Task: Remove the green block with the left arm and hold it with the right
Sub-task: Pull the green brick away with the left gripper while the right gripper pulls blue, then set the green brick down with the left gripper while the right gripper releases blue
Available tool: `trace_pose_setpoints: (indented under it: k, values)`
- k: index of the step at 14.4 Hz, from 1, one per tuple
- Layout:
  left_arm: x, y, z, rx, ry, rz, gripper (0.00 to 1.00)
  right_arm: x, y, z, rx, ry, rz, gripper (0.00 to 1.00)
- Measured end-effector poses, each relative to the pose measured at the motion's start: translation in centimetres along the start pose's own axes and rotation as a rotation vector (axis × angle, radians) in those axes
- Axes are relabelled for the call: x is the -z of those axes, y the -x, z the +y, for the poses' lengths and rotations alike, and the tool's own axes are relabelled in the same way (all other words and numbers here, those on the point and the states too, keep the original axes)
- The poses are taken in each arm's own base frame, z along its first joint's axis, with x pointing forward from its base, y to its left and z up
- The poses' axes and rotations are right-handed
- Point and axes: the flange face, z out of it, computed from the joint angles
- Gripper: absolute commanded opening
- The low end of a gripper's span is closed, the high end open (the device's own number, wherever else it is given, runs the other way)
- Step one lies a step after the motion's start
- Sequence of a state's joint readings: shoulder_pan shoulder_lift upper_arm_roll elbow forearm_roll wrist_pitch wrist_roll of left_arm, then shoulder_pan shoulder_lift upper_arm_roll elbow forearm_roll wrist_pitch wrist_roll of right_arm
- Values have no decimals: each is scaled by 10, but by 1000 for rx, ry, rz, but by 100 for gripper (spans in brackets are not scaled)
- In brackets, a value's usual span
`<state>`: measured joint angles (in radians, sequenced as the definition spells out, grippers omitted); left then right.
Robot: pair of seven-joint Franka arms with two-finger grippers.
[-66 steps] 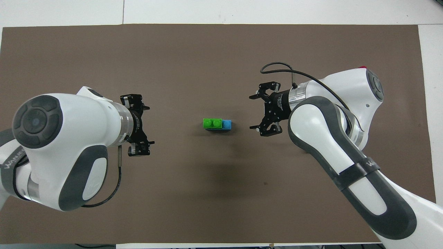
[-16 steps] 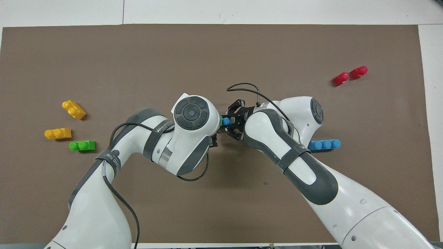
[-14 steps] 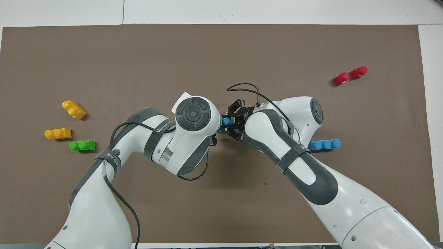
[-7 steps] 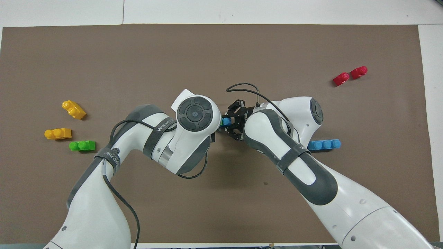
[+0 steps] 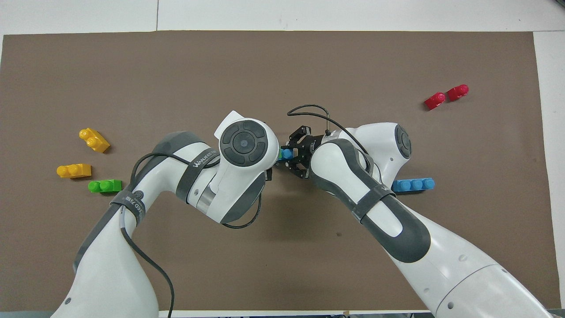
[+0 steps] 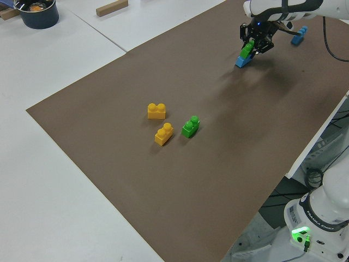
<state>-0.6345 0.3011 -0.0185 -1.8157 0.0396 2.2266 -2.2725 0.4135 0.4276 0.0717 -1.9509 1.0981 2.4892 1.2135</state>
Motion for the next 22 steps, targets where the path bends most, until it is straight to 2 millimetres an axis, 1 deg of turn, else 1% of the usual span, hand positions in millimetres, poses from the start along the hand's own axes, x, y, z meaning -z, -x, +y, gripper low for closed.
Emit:
trace_pose_setpoints:
  k: [3, 5, 6, 7, 8, 9, 10, 11, 13, 14, 16, 18, 19, 20, 22]
  values:
    - [32, -35, 19, -1, 3, 12, 0, 1, -5, -1, -7, -5, 5, 0]
    - [44, -58, 31, -16, 2, 19, 0, 4, -6, -4, -10, -10, 5, 0]
    - [46, -71, 37, -31, -1, 23, 0, 9, -7, -8, -9, -14, 2, 0]
    - [46, -83, 44, -50, -4, 28, 0, 18, -9, -15, 2, -10, 0, 0]
    - [44, -98, 51, -70, -7, 32, 0, 34, -13, -25, 19, -6, 4, 0]
    - [42, -114, 59, -91, -11, 37, 0, 57, -21, -37, 38, -2, 10, 0]
    - [39, -132, 66, -115, -17, 42, 0, 83, -34, -48, 53, 7, 12, 0]
    - [36, -151, 72, -143, -25, 47, 0, 111, -52, -57, 71, 12, 3, 0]
    - [27, -190, 82, -201, -43, 52, 0, 161, -102, -69, 94, 15, -24, 0]
    - [21, -210, 85, -236, -47, 52, 0, 182, -128, -71, 94, 18, -28, 0]
    - [6, -244, 84, -304, -49, 51, 0, 213, -172, -70, 86, 31, 6, 0]
    - [-6, -273, 79, -382, -60, 50, 0, 235, -204, -67, 87, 35, 23, 0]
    - [-8, -286, 79, -411, -64, 50, 0, 241, -215, -65, 88, 33, 21, 0]
    - [-10, -298, 79, -436, -67, 50, 0, 244, -222, -63, 84, 33, 19, 0]
    - [-14, -317, 79, -491, -74, 49, 0, 242, -227, -60, 76, 38, 17, 0]
